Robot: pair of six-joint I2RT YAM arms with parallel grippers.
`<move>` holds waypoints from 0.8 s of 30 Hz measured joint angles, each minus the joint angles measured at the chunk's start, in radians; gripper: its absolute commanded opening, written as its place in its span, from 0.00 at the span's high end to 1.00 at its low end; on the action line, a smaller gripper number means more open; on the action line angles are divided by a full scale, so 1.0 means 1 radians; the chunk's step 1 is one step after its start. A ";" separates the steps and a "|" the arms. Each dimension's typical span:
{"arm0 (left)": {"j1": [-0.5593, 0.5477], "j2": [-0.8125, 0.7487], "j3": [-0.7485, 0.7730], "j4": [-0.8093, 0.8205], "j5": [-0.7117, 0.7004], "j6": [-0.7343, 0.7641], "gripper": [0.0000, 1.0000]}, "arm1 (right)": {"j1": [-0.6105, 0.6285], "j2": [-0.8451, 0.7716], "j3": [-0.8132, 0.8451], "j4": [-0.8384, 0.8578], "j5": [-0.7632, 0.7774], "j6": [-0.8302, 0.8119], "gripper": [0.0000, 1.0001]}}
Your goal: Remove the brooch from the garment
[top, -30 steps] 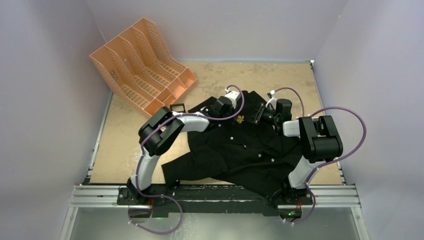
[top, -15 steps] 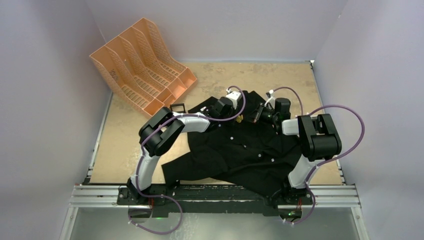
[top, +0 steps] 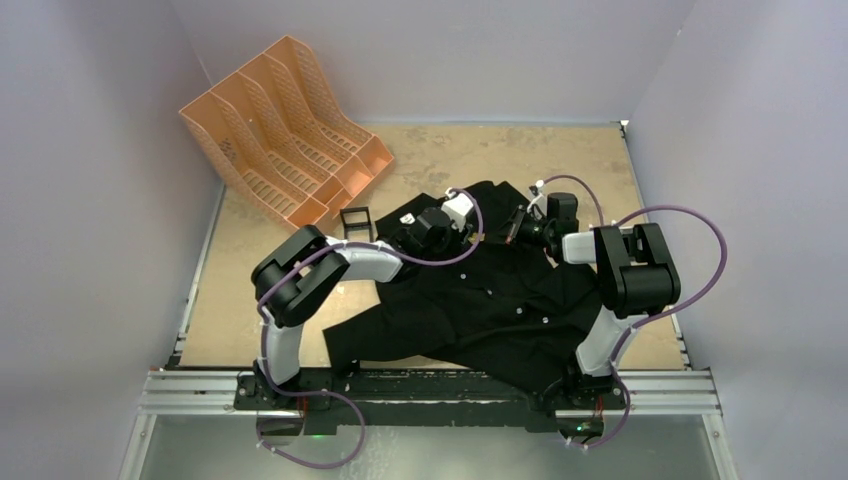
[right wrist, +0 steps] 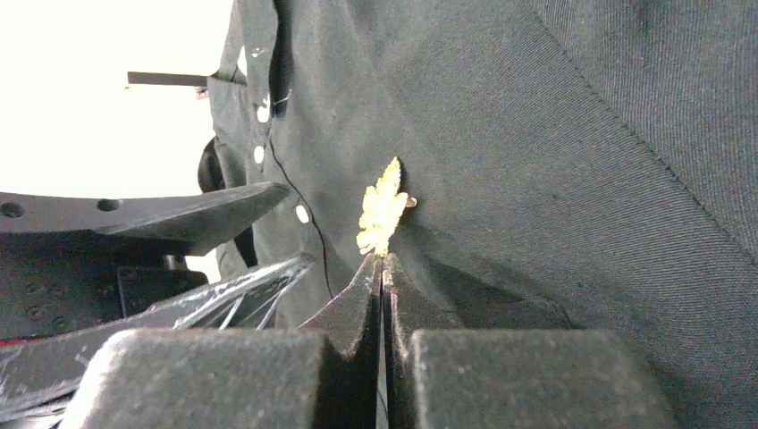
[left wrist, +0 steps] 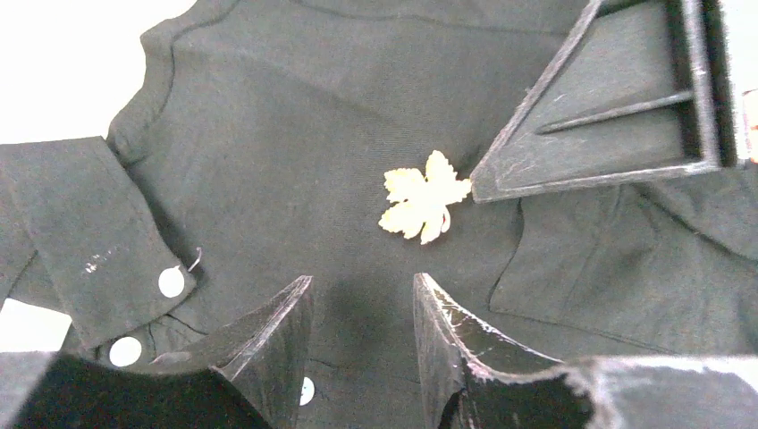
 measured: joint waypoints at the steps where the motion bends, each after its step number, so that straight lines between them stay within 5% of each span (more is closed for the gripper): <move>1: 0.000 -0.011 -0.013 0.019 0.002 0.017 0.53 | 0.000 0.000 0.006 -0.008 0.000 0.000 1.00; 9: -0.002 -0.025 -0.047 0.148 0.083 0.124 0.44 | 0.000 0.000 0.024 -0.041 0.000 0.008 1.00; 24: -0.014 0.032 -0.047 0.212 0.130 0.330 0.42 | 0.000 0.000 0.059 -0.088 0.000 0.008 1.00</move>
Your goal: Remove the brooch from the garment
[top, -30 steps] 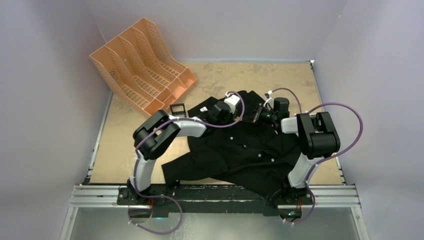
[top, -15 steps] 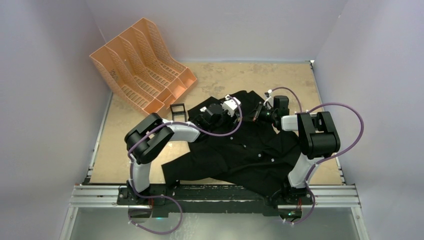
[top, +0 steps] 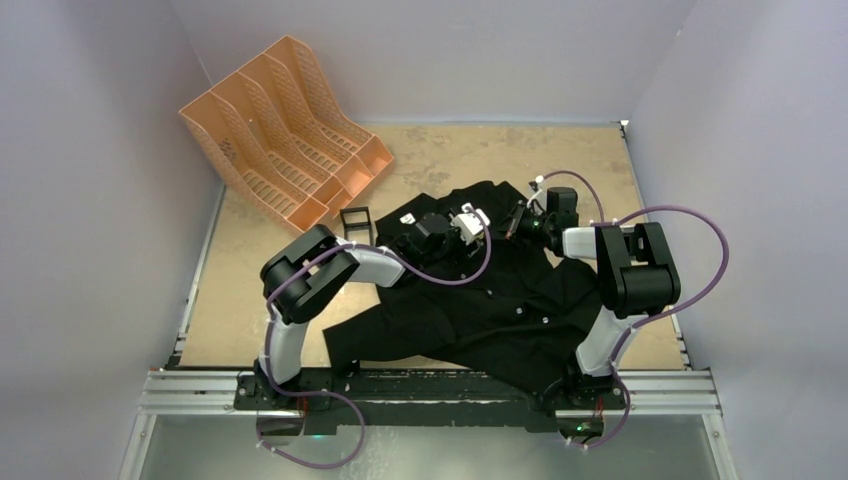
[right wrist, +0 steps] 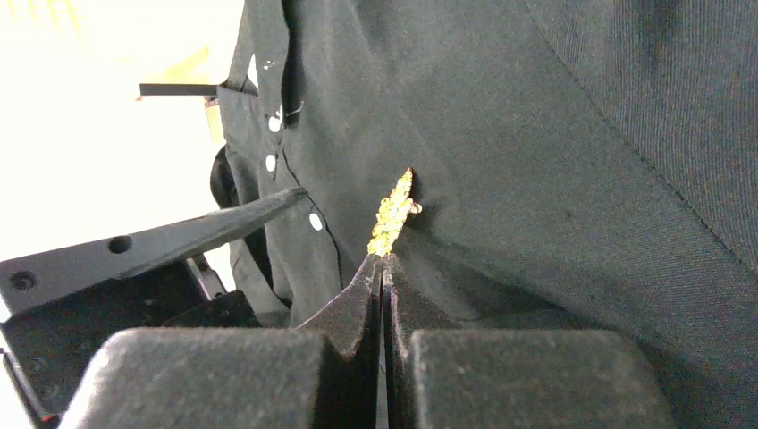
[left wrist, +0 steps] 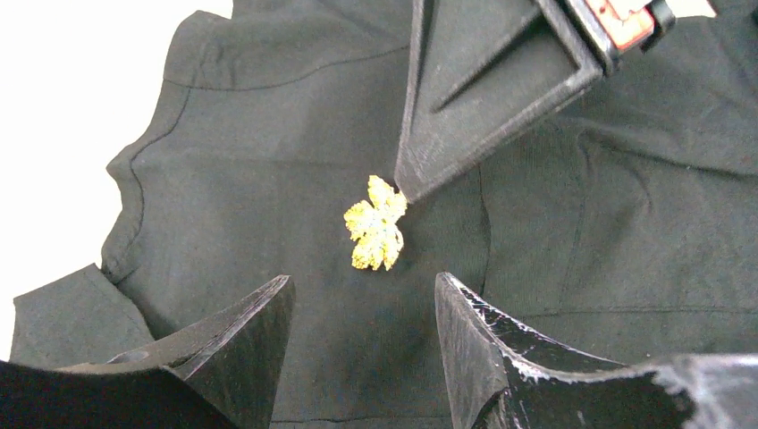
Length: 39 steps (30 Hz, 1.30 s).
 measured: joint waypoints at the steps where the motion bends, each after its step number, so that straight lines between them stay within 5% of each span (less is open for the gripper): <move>1: -0.001 0.007 0.000 0.000 0.001 0.008 0.42 | 0.000 0.000 0.003 0.000 0.000 0.000 1.00; 22: -0.026 0.107 0.072 0.021 -0.084 0.050 0.52 | 0.006 0.000 0.018 -0.011 0.006 -0.003 1.00; 31: -0.026 0.108 0.074 0.027 -0.113 -0.010 0.65 | 0.008 -0.001 0.019 -0.059 0.072 -0.036 0.86; 39: -0.026 0.103 0.107 -0.027 -0.156 -0.090 0.71 | 0.008 -0.008 0.015 -0.043 0.086 -0.046 0.84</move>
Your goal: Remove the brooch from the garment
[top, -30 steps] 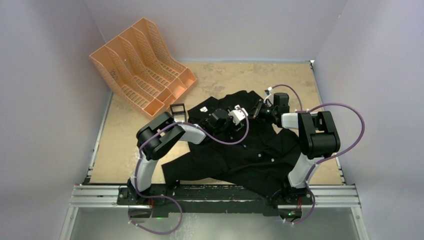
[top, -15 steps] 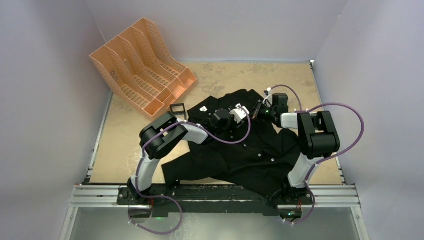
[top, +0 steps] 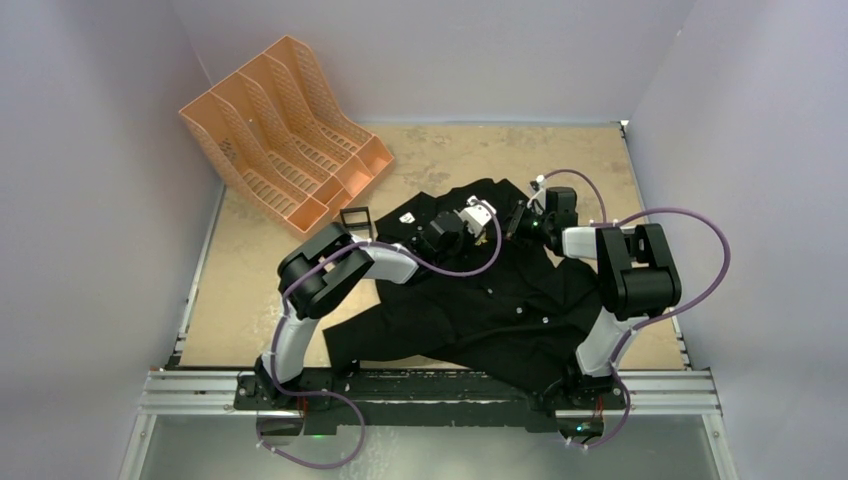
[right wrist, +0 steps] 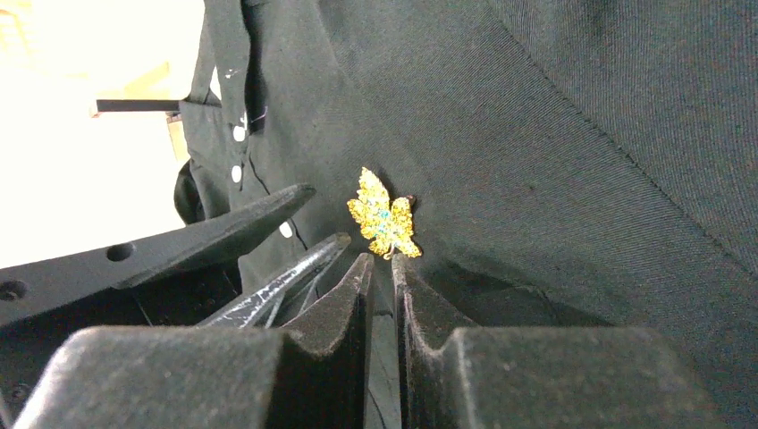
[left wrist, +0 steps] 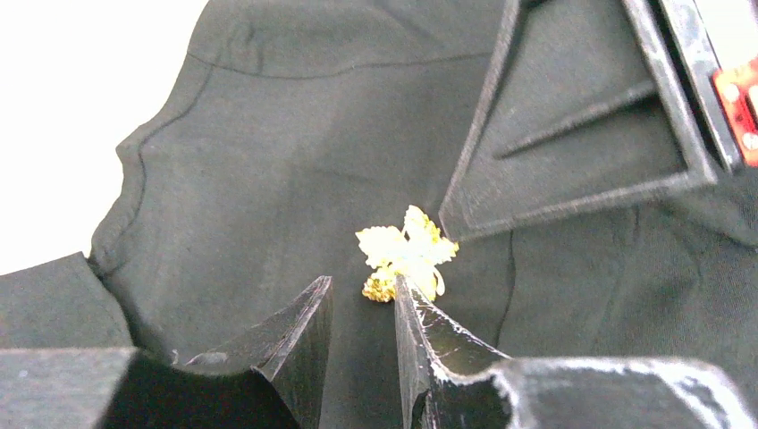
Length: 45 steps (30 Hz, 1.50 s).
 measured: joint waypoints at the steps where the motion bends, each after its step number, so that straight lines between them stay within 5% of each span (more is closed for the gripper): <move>1: 0.000 0.000 0.010 -0.008 -0.008 -0.009 0.72 | 0.000 -0.003 -0.004 0.003 0.001 0.000 0.84; 13: 0.001 0.015 0.159 -0.099 -0.070 -0.032 0.73 | 0.000 -0.024 -0.029 0.043 0.004 -0.005 0.81; 45: 0.014 0.094 0.222 -0.220 -0.068 -0.087 0.76 | 0.003 -0.028 -0.030 0.060 0.021 -0.009 0.75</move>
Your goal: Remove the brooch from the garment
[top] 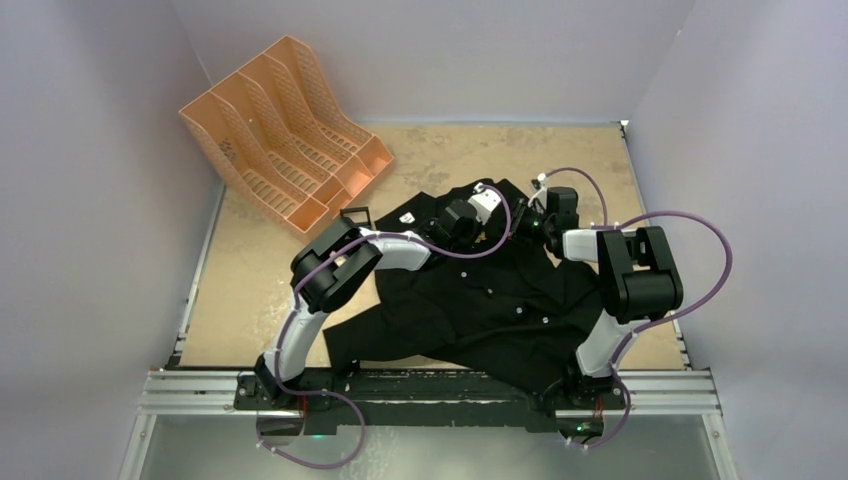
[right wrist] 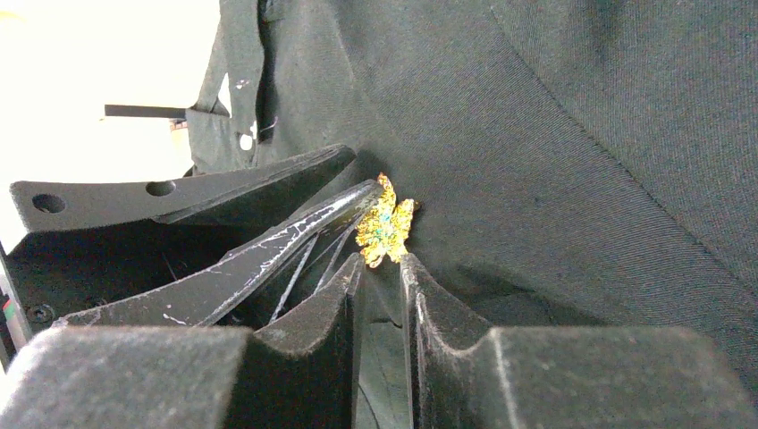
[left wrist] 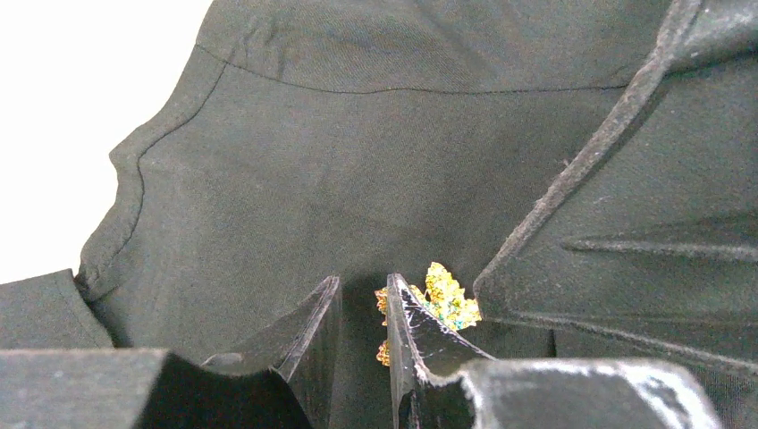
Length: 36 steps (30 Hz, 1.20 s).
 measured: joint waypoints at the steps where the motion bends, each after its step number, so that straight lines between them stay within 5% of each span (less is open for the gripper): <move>1: 0.000 0.000 0.000 0.000 0.000 -0.001 0.76 | 0.001 0.000 0.000 0.000 0.000 0.000 0.75; 17: 0.001 0.012 0.000 0.021 0.009 -0.035 0.79 | 0.014 0.038 0.000 -0.018 0.004 -0.010 0.70; 36: 0.007 0.012 -0.023 0.064 0.024 -0.056 0.76 | 0.014 0.073 0.000 0.055 -0.077 0.022 0.81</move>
